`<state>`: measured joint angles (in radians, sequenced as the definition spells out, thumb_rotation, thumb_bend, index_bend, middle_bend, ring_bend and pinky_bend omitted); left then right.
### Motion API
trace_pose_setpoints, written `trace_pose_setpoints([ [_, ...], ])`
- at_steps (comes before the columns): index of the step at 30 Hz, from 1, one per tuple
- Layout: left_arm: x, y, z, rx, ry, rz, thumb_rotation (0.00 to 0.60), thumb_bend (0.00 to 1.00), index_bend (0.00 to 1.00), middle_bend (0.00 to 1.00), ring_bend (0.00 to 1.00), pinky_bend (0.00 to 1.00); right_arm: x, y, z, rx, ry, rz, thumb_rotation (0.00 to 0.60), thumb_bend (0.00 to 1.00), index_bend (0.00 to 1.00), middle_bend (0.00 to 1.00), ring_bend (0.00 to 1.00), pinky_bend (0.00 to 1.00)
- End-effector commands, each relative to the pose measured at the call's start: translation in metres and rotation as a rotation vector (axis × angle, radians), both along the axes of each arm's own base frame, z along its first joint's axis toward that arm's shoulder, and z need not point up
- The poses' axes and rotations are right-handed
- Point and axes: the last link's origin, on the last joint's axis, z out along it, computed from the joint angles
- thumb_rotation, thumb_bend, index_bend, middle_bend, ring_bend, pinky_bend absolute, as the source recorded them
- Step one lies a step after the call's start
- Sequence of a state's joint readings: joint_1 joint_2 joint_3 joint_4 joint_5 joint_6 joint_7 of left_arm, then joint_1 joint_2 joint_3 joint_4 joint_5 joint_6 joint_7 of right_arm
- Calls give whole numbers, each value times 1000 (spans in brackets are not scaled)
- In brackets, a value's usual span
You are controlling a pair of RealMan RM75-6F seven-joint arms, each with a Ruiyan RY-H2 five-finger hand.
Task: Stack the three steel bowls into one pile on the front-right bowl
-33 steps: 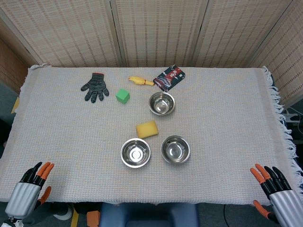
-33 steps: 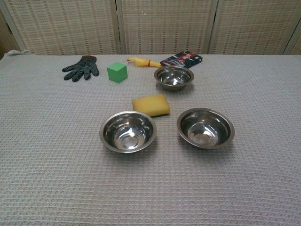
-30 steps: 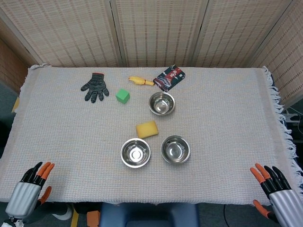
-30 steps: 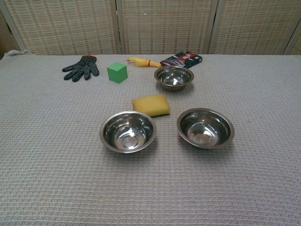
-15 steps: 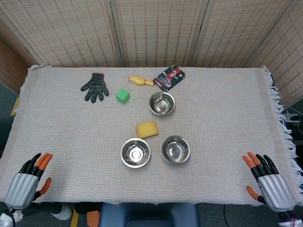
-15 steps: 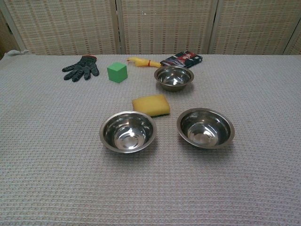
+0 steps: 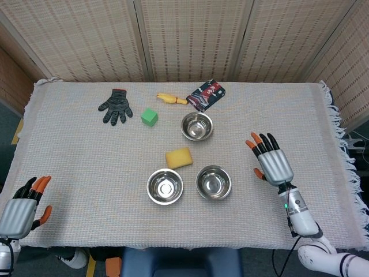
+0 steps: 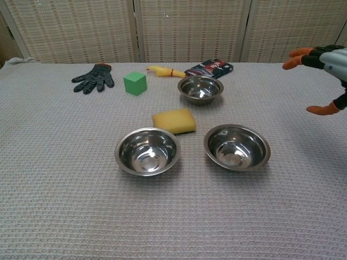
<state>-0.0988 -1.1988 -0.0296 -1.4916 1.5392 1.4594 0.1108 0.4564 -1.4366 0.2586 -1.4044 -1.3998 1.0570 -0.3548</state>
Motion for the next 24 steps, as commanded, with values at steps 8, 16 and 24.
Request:
trace_pose_setpoints([
  [8, -12, 4, 15, 35, -30, 63, 600, 416, 21, 84, 54, 233, 68, -104, -92, 45, -53, -40, 600, 169, 223, 0, 0, 0],
  [16, -16, 7, 25, 45, -61, 67, 600, 415, 18, 83, 56, 233, 93, -119, -130, 77, -78, -54, 600, 177, 303, 0, 0, 0],
  [24, -16, 4, 33, 66, -81, 58, 600, 416, 13, 83, 60, 233, 108, -127, -153, 106, -80, -82, 600, 313, 426, 2, 0, 0],
])
